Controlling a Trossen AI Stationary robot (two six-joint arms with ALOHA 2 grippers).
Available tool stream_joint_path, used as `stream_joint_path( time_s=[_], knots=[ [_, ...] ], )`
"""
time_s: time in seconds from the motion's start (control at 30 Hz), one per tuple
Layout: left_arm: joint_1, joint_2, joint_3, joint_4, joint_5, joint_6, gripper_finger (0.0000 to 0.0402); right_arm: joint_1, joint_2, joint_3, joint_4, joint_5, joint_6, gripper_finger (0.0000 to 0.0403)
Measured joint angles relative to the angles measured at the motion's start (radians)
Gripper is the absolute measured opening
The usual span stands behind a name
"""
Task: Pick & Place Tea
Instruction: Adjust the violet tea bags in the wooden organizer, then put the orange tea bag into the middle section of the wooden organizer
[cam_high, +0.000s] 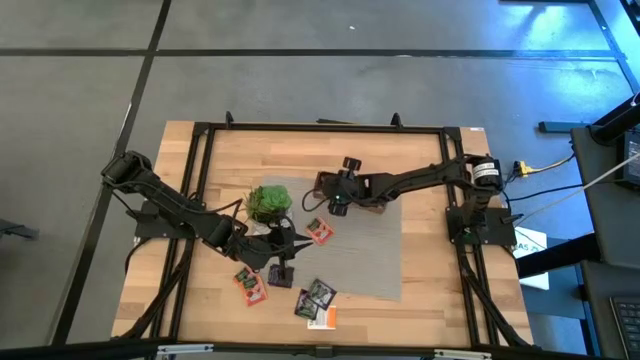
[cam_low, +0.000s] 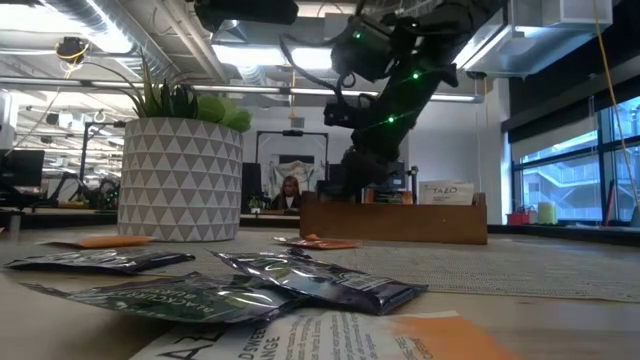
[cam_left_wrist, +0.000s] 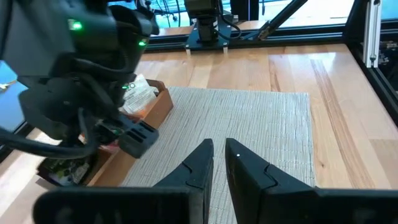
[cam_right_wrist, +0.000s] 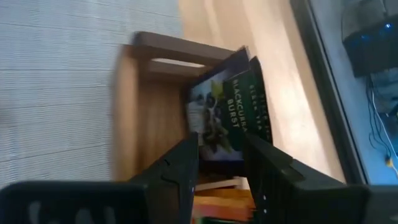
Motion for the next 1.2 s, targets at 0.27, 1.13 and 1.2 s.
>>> stream_joint_path(
  time_s=[0.27,1.13,1.2],
  knots=[
    [0.000,0.000,0.000,0.000,0.000,0.000,0.0042,-0.069,0.000,0.000,0.000,-0.002,0.000,0.0127],
    [0.000,0.002,0.000,0.004,0.046,-0.006,0.0039,0.205,-0.248,-0.105,-0.061,-0.116,0.198,0.0127],
    [0.010,0.023,0.000,0.053,0.073,-0.016,0.0040,0.259,-0.280,-0.175,0.013,-0.086,0.240,0.0127]
  ],
)
